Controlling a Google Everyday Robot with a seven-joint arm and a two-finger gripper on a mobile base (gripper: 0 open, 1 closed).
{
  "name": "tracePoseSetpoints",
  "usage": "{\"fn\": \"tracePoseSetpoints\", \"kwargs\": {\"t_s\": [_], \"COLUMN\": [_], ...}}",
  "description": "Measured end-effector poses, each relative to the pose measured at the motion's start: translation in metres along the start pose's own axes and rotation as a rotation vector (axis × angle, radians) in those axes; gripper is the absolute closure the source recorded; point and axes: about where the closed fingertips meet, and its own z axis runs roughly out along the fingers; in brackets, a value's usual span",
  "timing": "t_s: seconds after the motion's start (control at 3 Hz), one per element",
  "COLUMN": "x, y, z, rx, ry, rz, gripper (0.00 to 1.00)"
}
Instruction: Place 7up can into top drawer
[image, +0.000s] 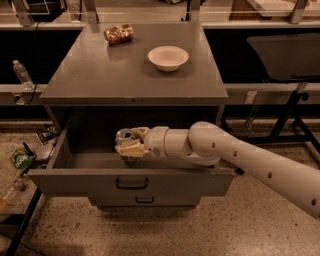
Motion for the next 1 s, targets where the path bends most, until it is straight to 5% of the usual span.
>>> {"fn": "tracePoseSetpoints", "kwargs": {"t_s": [0.67, 1.0], "x": [0.019, 0.021], "y": [-0.004, -0.006], "z": [0.028, 0.032], "rx": [-0.015, -0.032], "ry": [-0.026, -0.028], "rz": [-0.054, -0.056], "gripper": [0.13, 0.0]}}
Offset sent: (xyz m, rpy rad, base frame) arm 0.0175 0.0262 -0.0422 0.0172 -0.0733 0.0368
